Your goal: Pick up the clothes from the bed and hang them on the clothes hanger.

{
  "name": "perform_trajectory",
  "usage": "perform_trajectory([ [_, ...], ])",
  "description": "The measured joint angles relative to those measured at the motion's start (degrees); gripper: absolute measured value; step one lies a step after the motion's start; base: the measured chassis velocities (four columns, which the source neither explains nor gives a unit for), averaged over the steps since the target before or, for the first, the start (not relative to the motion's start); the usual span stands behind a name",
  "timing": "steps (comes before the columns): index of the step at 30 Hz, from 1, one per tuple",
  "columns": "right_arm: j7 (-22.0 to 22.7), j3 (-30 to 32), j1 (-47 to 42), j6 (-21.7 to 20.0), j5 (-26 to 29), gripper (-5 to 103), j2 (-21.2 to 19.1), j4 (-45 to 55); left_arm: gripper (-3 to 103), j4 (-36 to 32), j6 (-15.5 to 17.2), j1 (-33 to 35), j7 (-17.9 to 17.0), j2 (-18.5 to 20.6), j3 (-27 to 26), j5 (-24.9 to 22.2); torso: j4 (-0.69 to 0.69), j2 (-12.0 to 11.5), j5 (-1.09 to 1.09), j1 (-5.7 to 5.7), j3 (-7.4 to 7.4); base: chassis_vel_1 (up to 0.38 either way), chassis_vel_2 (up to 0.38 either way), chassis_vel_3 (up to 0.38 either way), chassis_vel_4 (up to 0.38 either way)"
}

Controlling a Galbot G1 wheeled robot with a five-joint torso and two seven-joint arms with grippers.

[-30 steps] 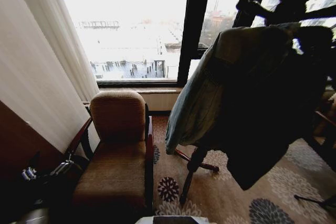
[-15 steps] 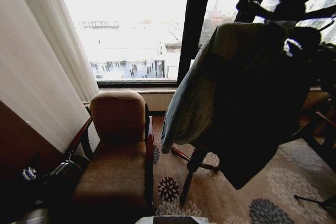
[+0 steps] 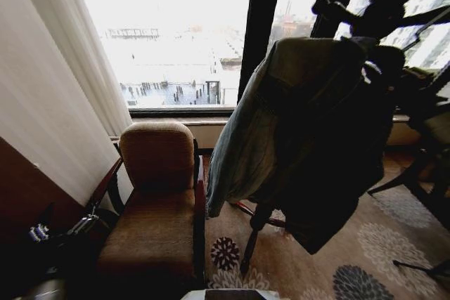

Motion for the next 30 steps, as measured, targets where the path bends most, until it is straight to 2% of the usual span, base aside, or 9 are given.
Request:
perform_trajectory([
  [7,-0.5,2.4,-1.8,0.0,-1.8,17,-0.1,1.6,100,0.0,0.0,0.0,0.0,0.0,0.0,0.0,0.02,0.0,0.01,0.01,0.01,0.000,0.000,0.000,0.000],
  [11,-0.6,3.6,-2.5,0.1,-2.5,24,-0.3,2.6,100,0.0,0.0,0.0,0.0,0.0,0.0,0.0,0.04,0.0,-0.02,0.00,0.01,0.000,0.000,0.000,0.000],
  [14,-0.3,4.1,-3.0,0.0,-2.6,41,-0.3,3.5,100,0.0,0.0,0.0,0.0,0.0,0.0,0.0,0.01,0.0,-0.01,0.00,0.00,0.000,0.000,0.000,0.000],
  [17,0.0,4.4,-3.3,-0.1,-2.6,46,-0.2,4.2,100,0.0,0.0,0.0,0.0,0.0,0.0,0.0,0.01,0.0,-0.01,0.00,0.01,0.000,0.000,0.000,0.000],
  [21,0.2,5.1,-4.0,-0.5,-2.6,68,0.0,5.2,100,0.0,0.0,0.0,0.0,0.0,0.0,0.0,0.01,0.0,-0.01,0.00,0.00,0.000,0.000,0.000,0.000],
  [24,0.2,5.5,-4.4,-0.6,-2.6,74,0.1,5.6,100,0.0,0.0,0.0,0.0,0.0,0.0,0.0,0.02,0.0,-0.01,0.00,0.00,0.000,0.000,0.000,0.000],
  [26,0.4,5.7,-4.6,-0.8,-2.5,85,0.3,6.1,100,0.0,0.0,0.0,0.0,0.0,0.0,0.0,0.02,0.0,0.00,0.00,0.01,0.000,0.000,0.000,0.000],
  [27,0.4,5.7,-4.6,-0.8,-2.5,85,0.3,6.1,100,0.0,0.0,0.0,0.0,0.0,0.0,0.0,0.02,0.0,0.00,0.00,0.01,0.000,0.000,0.000,0.000],
  [30,1.7,6.3,-5.4,-1.7,-2.5,95,1.2,7.9,100,0.0,0.0,0.0,0.0,0.0,0.0,0.0,0.02,0.0,0.00,0.01,0.01,0.000,0.000,0.000,0.000],
])
